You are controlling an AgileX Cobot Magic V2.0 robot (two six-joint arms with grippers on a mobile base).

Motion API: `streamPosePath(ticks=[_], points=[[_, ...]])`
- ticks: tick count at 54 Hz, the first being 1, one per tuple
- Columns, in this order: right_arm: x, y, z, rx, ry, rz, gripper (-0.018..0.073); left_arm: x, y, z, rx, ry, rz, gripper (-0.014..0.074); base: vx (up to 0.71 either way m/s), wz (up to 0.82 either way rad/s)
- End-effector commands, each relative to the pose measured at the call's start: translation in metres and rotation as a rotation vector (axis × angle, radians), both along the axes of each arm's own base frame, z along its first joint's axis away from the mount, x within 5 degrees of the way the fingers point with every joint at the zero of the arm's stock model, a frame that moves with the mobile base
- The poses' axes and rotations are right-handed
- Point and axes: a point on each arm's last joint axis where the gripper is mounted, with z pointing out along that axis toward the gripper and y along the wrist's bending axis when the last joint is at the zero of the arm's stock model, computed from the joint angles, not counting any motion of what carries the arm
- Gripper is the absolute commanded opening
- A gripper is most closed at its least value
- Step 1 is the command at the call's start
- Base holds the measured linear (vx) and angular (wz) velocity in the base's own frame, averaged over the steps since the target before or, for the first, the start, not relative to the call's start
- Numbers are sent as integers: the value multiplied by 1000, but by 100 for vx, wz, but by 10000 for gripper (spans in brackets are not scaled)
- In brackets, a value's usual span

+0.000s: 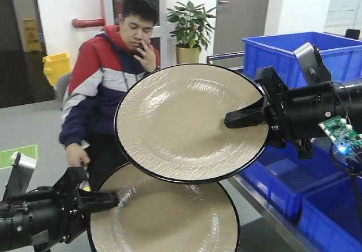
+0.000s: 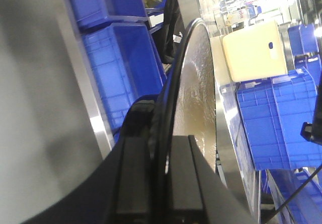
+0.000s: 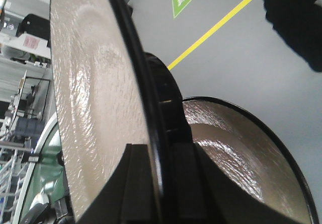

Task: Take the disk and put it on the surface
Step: 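Drive the base to the metal table while holding both plates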

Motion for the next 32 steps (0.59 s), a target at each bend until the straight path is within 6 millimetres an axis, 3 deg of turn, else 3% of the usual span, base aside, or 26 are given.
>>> streamPosePath(ticks=[1,15,32], points=[[-9,0,34,123,-89,-36,0,-2,-3,31,-172,-47,7,1,41,-24],[-9,0,34,123,-89,-36,0,-2,-3,31,-171,-47,9,1,40,-38],[-9,0,34,123,-89,-36,0,-2,-3,31,-171,-47,9,1,36,-60]])
